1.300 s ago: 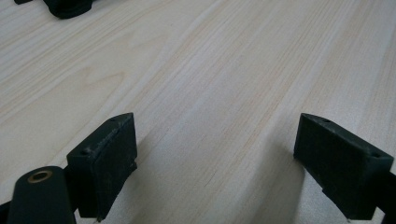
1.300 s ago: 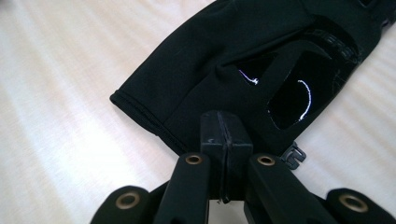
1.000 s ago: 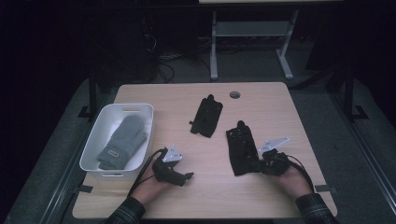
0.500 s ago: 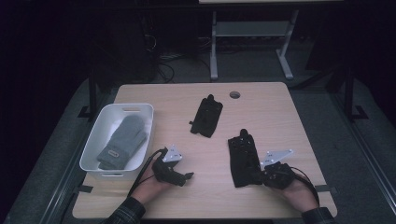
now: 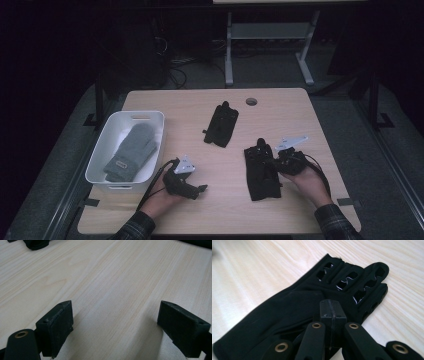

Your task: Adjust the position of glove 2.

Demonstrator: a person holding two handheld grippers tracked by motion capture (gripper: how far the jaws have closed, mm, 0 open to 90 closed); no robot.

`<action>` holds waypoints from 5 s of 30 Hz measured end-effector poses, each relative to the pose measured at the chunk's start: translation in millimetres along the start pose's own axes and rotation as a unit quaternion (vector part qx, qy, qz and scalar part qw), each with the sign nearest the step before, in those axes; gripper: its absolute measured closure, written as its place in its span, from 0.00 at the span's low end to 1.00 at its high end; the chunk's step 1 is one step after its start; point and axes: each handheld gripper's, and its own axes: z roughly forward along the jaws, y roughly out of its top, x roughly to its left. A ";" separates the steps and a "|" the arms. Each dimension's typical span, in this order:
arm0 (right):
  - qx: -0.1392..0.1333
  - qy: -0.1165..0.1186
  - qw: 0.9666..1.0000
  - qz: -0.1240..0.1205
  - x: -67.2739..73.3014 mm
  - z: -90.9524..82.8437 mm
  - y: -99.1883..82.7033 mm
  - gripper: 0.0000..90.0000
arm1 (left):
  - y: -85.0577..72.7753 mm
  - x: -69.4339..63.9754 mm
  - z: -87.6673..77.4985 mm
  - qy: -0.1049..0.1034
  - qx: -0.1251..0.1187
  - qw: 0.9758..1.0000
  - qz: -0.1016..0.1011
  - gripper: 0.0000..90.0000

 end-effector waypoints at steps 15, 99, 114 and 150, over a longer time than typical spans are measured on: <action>0.035 0.029 0.999 -0.021 18.1 7.6 -14.0 1.00 | -0.1 0.0 0.2 0.000 -0.002 1.000 0.000 0.14; -0.048 -0.077 0.993 0.072 -48.2 -15.7 -71.9 0.15 | 112.6 98.8 91.6 0.048 0.025 0.995 -0.080 0.99; -0.048 -0.078 0.993 0.074 -48.2 -15.6 -71.8 0.15 | 99.8 78.4 80.8 0.014 0.026 0.997 -0.071 0.99; -0.049 -0.081 0.993 0.072 -48.5 -15.5 -71.7 0.15 | 55.0 -2.9 29.0 -0.097 0.074 0.992 -0.001 0.99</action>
